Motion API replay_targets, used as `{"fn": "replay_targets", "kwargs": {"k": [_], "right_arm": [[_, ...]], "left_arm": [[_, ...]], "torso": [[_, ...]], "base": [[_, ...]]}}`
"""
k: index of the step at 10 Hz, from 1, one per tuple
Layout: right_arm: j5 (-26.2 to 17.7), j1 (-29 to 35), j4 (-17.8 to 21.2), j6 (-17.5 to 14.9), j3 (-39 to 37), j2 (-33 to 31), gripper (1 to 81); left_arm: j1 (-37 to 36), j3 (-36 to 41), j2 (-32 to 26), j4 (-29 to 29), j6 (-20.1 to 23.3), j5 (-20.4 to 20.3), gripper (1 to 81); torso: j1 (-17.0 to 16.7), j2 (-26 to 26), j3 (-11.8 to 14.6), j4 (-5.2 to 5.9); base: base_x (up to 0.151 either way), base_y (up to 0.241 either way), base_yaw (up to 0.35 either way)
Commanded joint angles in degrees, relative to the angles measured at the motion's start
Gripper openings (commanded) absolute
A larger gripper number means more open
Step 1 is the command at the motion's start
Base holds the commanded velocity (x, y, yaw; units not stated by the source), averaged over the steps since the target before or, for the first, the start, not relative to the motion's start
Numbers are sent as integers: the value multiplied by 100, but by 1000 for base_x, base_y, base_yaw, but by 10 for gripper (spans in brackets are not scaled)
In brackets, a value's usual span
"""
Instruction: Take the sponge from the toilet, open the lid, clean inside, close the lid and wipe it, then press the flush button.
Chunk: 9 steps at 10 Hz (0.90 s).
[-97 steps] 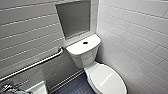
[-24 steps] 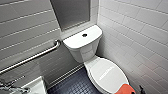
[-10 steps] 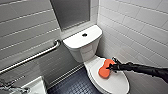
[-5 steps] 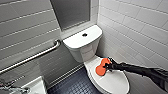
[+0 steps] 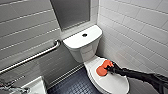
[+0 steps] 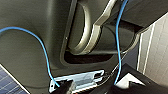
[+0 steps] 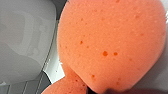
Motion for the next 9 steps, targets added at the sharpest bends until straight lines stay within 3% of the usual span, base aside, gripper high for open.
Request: {"fn": "replay_targets", "kwargs": {"k": [1, 6, 9], "right_arm": [[-470, 163, -63, 209, 1327, -942, 10], [-269, -470, -28, 244, 2477, -2241, 10], [251, -1287, -2, 235, 2865, -2937, 10]], "left_arm": [[203, 91, -11, 1, 4, 499, 811], [203, 91, 15, 62, 12, 499, 811], [177, 91, 6, 71, 21, 517, 811]], "torso": [[0, 0, 0, 0], [0, 0, 0, 0], [0, 0, 0, 0]], "base": [[0, 0, 0], [0, 0, 0], [0, 0, 0]]}}
